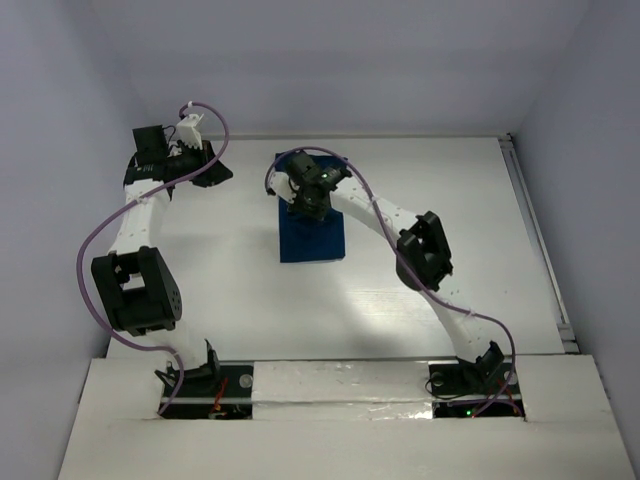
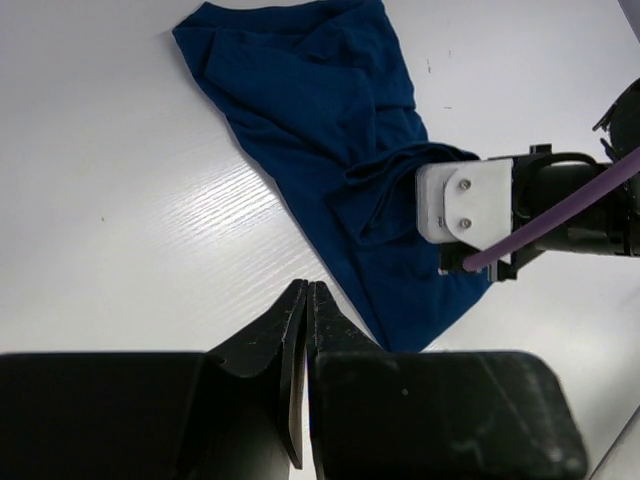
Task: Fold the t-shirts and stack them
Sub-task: Fold the folded rectangular tshirt in 1/3 of the way
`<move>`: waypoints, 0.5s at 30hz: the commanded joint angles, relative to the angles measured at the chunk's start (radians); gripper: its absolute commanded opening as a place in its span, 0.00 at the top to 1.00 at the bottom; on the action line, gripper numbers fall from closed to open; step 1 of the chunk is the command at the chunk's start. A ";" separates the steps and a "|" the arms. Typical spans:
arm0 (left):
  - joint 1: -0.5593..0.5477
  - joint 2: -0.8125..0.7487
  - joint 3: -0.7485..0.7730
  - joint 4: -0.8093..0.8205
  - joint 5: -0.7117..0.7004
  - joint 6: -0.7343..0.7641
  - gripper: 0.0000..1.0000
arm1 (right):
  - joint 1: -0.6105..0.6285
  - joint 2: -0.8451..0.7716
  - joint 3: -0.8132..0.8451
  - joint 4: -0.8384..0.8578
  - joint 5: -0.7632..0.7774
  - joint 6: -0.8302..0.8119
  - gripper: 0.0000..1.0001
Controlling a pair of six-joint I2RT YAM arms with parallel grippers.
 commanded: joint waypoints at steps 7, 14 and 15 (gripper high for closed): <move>0.007 -0.010 0.033 0.013 0.034 0.014 1.00 | -0.039 0.072 0.137 0.105 0.253 0.105 1.00; 0.007 -0.009 0.042 0.010 0.041 0.012 1.00 | -0.039 0.006 0.036 0.301 0.412 0.126 1.00; 0.007 -0.010 0.043 0.008 0.043 0.012 1.00 | -0.039 -0.008 0.022 0.315 0.377 0.128 1.00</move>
